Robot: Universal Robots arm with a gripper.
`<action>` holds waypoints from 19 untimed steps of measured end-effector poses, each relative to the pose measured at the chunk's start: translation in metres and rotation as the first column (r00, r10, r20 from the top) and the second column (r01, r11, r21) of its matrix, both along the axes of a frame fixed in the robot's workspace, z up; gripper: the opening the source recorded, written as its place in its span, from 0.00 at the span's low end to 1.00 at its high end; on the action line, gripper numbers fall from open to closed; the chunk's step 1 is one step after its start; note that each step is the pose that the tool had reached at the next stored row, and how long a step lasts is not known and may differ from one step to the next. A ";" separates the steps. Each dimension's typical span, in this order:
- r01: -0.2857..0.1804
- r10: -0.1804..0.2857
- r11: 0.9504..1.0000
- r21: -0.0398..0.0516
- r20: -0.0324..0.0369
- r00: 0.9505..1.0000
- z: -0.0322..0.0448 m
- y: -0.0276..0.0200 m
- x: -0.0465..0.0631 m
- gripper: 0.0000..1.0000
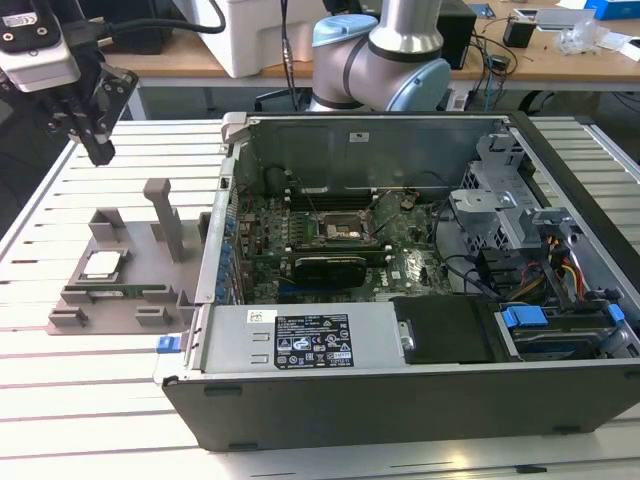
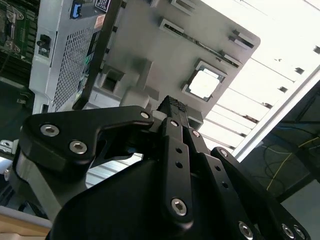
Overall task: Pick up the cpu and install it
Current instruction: 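Reach for the cpu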
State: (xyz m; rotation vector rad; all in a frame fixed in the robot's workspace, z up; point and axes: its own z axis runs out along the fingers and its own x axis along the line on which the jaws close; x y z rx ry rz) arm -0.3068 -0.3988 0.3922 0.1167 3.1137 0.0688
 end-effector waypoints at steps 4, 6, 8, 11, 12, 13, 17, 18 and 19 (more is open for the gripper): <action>0.000 0.000 1.000 0.000 0.000 1.000 -0.0001 0.0000 -0.005 0.11; 0.000 0.000 1.000 0.000 0.000 1.000 -0.0001 0.0000 -0.007 0.11; 0.000 0.000 1.000 0.000 0.000 1.000 -0.0002 0.0000 -0.009 0.11; 0.000 0.000 1.000 0.000 0.000 1.000 -0.0002 0.0000 -0.014 0.11; 0.000 0.000 1.000 0.000 0.000 1.000 -0.0002 0.0000 -0.015 0.11; 0.000 0.000 1.000 0.000 0.000 1.000 -0.0003 0.0000 -0.017 0.11; 0.000 0.000 1.000 0.000 0.000 1.000 -0.0003 0.0000 -0.023 0.11; 0.000 0.000 1.000 0.000 0.000 1.000 -0.0003 0.0000 -0.024 0.11; 0.000 0.000 1.000 0.000 0.000 1.000 -0.0003 0.0000 -0.026 0.11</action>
